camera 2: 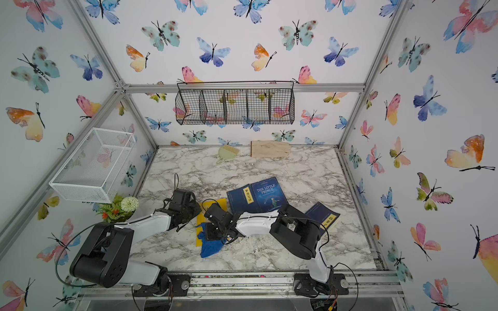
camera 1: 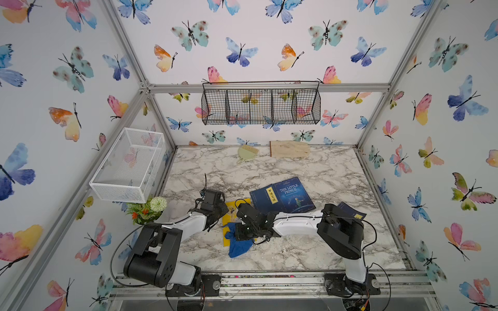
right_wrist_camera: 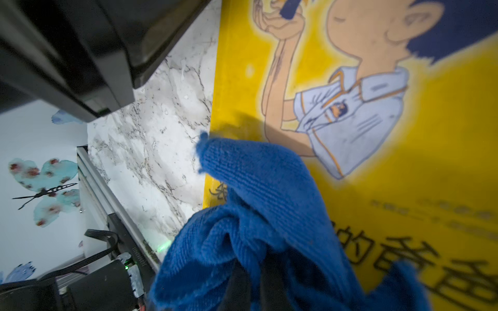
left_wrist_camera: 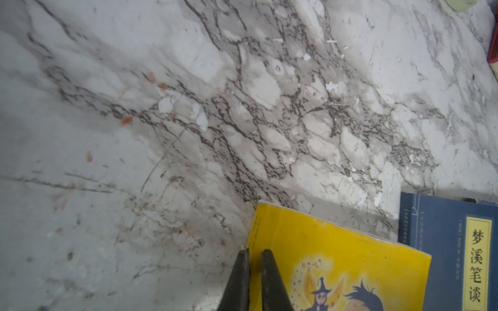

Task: Wipe the cover of the book
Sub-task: Wipe the dirt from the cover of the book.

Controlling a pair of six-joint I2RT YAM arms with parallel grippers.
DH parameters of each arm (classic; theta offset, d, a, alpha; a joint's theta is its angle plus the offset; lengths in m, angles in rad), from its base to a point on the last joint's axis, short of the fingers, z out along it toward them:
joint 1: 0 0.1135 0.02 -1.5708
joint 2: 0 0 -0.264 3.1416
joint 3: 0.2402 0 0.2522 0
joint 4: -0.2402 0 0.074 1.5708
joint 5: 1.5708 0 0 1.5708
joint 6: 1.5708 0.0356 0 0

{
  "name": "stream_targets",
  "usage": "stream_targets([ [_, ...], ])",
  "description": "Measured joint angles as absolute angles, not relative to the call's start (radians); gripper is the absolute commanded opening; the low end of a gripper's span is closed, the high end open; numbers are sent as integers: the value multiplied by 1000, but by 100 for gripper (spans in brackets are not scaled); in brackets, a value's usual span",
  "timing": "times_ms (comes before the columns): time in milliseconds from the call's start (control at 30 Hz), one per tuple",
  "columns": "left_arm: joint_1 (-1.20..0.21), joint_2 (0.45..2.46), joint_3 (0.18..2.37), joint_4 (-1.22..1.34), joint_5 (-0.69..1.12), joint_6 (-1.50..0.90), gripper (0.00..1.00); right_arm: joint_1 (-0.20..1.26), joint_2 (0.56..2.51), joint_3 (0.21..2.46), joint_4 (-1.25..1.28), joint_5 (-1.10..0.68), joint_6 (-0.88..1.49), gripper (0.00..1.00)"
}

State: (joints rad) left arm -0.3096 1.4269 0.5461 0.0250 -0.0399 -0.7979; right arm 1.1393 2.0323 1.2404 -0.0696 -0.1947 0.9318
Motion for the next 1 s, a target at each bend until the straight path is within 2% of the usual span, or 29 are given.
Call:
stream_targets([
  [233, -310, 1427, 546, 23, -40, -790, 11, 978, 2153, 1437, -112, -205, 870, 1],
  [367, -310, 1427, 546, 23, -40, -790, 11, 949, 2203, 1518, -154, -162, 844, 1],
  [700, -310, 1427, 546, 23, -40, -791, 10, 1067, 2009, 1183, -23, -17, 896, 1],
  [800, -310, 1426, 546, 24, -41, -791, 10, 1109, 2012, 1191, -31, 15, 902, 1],
  [1000, -310, 1425, 546, 24, -41, -791, 10, 1110, 2061, 1353, -195, 65, 878, 1],
])
